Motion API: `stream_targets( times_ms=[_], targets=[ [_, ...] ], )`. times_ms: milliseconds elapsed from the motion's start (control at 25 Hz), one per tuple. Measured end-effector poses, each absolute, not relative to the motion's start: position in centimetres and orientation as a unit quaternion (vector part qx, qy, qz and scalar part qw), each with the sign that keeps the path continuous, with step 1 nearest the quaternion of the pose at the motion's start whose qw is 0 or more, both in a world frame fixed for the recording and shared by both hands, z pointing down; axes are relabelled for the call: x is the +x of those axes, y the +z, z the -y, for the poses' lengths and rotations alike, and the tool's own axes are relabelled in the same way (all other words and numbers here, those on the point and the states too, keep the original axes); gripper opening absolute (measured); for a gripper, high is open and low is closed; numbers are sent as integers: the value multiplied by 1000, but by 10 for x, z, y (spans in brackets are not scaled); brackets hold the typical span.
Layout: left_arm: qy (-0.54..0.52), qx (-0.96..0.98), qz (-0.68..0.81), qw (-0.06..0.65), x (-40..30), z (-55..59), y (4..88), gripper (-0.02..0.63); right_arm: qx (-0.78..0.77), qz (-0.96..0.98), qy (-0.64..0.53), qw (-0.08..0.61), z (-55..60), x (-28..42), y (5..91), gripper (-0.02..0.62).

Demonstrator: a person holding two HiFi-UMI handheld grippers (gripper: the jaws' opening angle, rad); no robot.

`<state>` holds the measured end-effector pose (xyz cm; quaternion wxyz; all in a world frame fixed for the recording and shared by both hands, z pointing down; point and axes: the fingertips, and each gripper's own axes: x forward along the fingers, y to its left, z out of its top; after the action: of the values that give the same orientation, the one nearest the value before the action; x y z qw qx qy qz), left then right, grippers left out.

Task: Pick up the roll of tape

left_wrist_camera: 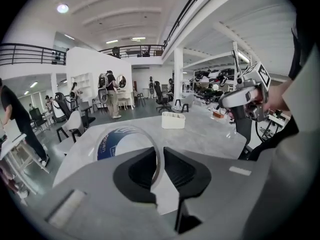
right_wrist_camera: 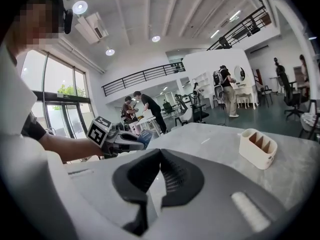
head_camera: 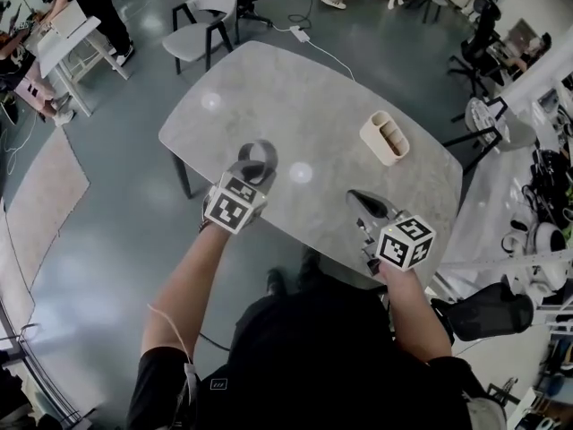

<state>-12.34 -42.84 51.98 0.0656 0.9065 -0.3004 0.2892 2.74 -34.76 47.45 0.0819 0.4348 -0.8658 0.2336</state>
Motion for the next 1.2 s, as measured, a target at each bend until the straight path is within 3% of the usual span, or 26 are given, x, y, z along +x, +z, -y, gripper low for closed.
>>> stream_targets(
  times_ms=[600, 1200],
  targets=[
    [201, 891, 402, 69, -161, 395, 460, 54, 384, 898, 198, 80, 344, 15, 440, 3],
    [149, 877, 452, 68, -71, 368, 418, 54, 373, 914, 154, 28, 338, 124, 399, 3]
  ],
)
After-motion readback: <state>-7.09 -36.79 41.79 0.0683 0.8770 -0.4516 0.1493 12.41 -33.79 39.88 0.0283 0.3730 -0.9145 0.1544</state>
